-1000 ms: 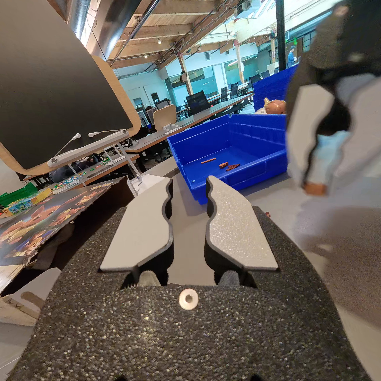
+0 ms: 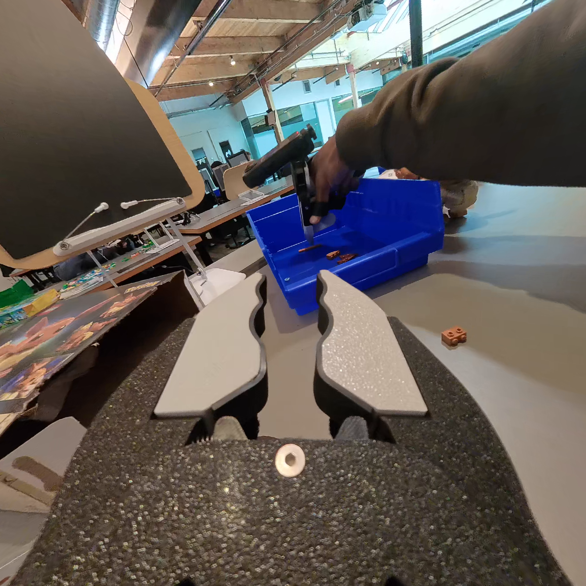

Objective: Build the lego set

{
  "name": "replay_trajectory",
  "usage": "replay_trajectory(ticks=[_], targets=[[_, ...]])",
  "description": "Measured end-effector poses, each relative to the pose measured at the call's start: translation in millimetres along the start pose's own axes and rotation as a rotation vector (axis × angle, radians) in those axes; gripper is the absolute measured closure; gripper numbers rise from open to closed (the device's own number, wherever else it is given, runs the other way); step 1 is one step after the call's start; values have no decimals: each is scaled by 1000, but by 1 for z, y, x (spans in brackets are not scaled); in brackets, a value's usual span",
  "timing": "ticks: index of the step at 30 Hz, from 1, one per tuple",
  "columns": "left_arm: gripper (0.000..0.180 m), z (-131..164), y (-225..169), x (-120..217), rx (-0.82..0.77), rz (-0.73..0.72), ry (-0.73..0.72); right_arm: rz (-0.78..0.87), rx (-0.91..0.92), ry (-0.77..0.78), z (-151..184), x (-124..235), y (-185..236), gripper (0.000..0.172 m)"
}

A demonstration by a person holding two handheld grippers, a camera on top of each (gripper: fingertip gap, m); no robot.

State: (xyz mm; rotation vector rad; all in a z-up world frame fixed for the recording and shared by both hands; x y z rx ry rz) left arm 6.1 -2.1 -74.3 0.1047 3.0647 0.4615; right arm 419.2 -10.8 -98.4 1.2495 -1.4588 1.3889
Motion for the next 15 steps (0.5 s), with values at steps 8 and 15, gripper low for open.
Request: replay_trajectory(ticks=[8,15], targets=[[151,0,-3,0,-6,7,3,-95,-49,-35,-9,-12,6,164],[151,0,-3,1,-12,-1,0,-42,38,-99,-11,21,28,164]])
Point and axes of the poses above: each gripper's, where its closed fingertips meet, x back along the fingers, z out of its underside, y = z × x across the jaws, the point moved 8 cm from there along x, back along the fingers, and after that the axes turned 4 degrees about z, right-handed, at the moved point
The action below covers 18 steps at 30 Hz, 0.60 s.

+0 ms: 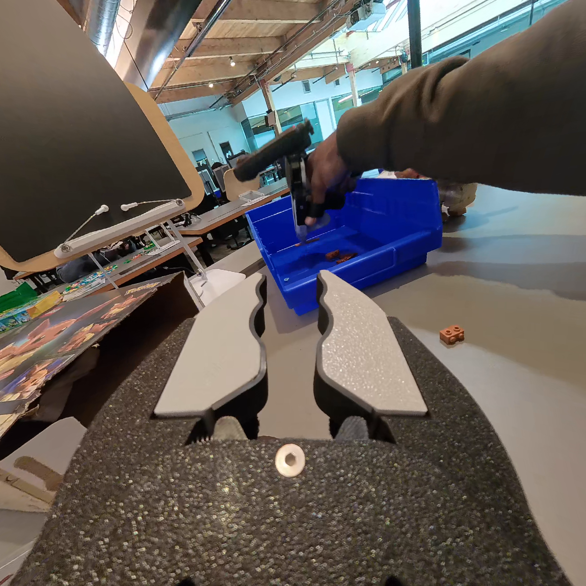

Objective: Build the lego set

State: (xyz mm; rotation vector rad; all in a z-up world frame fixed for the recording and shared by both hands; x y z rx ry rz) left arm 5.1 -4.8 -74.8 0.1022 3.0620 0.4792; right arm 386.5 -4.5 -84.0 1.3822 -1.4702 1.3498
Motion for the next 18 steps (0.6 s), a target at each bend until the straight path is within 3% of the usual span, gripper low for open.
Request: replay_trajectory(ticks=[5,10,13,18], targets=[[151,0,2,0,6,-8,1,38,98,-183,-5,68,56,165],[151,1,3,-1,12,-19,2,-53,292,-391,12,130,162,165],[151,2,3,-2,16,-23,5,-139,423,-438,33,138,228,165],[151,3,3,-2,-1,-45,10,-215,567,-346,63,108,307,165]])
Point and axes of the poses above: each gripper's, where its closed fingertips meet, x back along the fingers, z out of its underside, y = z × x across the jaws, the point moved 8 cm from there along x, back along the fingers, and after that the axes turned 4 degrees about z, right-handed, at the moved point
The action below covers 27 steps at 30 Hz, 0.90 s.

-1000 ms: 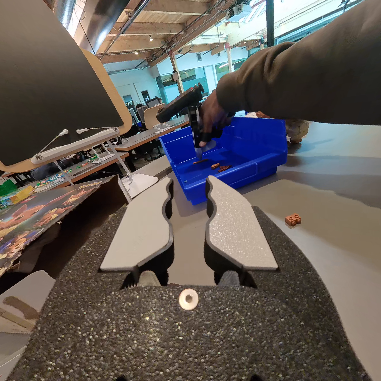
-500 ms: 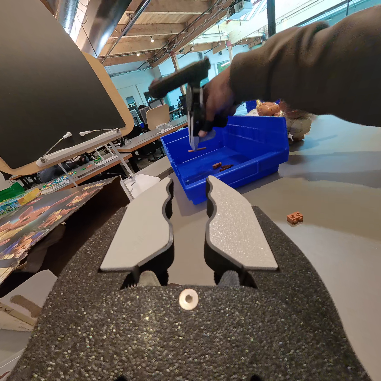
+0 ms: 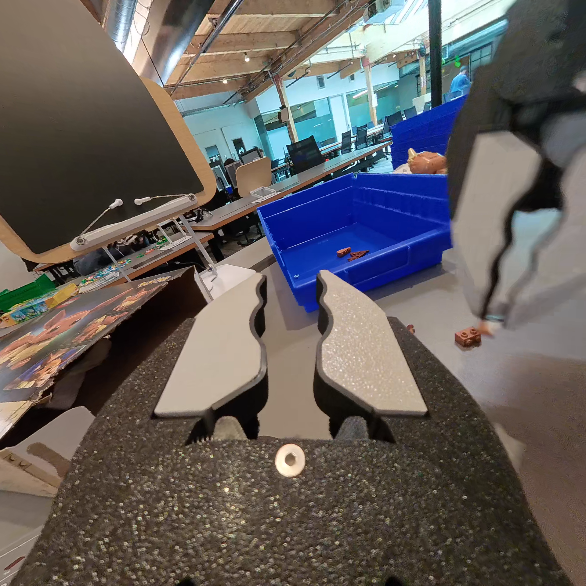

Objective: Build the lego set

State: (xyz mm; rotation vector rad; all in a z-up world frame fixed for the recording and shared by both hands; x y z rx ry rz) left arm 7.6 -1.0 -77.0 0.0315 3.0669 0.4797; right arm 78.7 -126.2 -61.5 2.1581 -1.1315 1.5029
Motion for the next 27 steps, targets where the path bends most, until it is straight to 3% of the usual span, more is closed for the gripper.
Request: replay_trajectory(ticks=[9,21,27], targets=[[152,2,0,-1,-7,-10,9,-83,49,125,9,-48,38,165],[152,1,0,-1,3,0,9,-83,46,127,9,-49,36,164],[152,2,0,-1,2,-3,11,-40,50,99,5,-35,34,146]])
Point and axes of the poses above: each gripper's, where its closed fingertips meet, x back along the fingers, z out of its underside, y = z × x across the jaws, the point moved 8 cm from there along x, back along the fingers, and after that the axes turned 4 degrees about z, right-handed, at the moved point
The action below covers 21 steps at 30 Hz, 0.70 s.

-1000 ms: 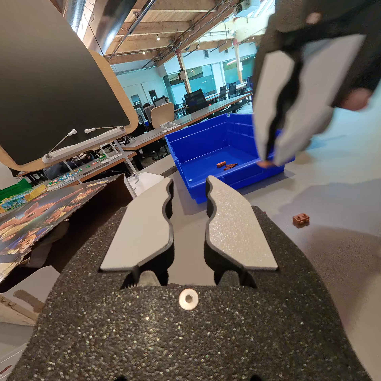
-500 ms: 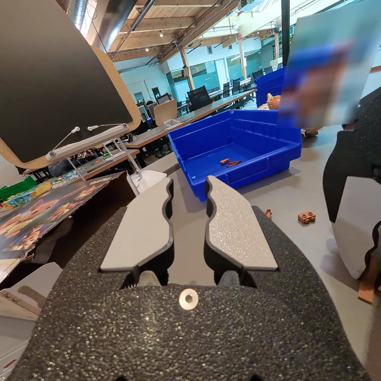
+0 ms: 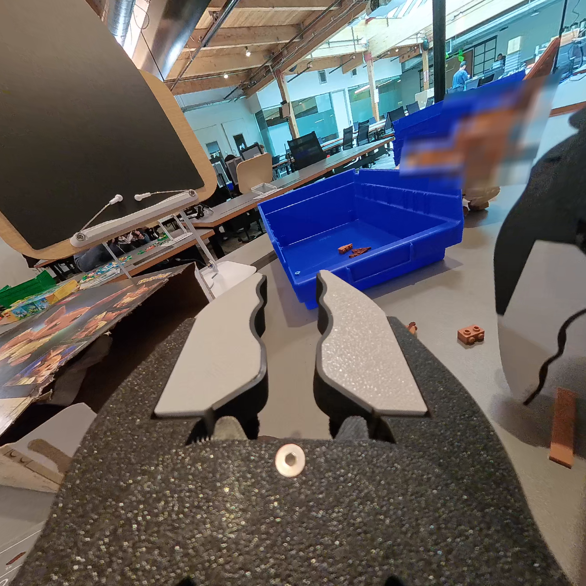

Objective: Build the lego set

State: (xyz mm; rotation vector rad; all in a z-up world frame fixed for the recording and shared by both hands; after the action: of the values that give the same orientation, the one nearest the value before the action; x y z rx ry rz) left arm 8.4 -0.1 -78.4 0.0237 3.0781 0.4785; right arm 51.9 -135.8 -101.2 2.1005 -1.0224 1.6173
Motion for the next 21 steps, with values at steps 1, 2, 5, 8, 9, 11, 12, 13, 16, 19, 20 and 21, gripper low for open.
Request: replay_trajectory(ticks=[1,2,5,8,9,11,12,13,16,19,20,21], targets=[[152,0,0,0,0,0,0,12,-1,-10,0,5,-2,144],[152,0,0,0,1,0,0,22,-2,-21,-1,11,-5,144],[152,0,0,0,1,1,0,52,-1,-53,-1,32,-14,142],[152,0,1,0,4,-1,-2,134,-4,-76,3,66,-37,141],[152,0,1,0,5,-2,-4,181,-19,-80,6,79,-50,141],[152,0,0,0,5,-1,-6,264,-71,-57,18,103,-85,141],[152,0,0,0,4,0,-5,307,-104,-16,28,111,-106,141],[152,0,0,0,1,2,-3,355,-136,35,39,115,-129,141],[152,0,-1,-1,-5,3,-3,365,-193,170,72,104,-189,140],[152,0,-1,0,-4,2,-3,274,-211,288,101,68,-226,138],[152,0,0,0,-1,2,-2,255,-217,337,110,56,-236,137],[152,0,0,0,3,3,-1,235,-229,373,118,46,-243,137]])
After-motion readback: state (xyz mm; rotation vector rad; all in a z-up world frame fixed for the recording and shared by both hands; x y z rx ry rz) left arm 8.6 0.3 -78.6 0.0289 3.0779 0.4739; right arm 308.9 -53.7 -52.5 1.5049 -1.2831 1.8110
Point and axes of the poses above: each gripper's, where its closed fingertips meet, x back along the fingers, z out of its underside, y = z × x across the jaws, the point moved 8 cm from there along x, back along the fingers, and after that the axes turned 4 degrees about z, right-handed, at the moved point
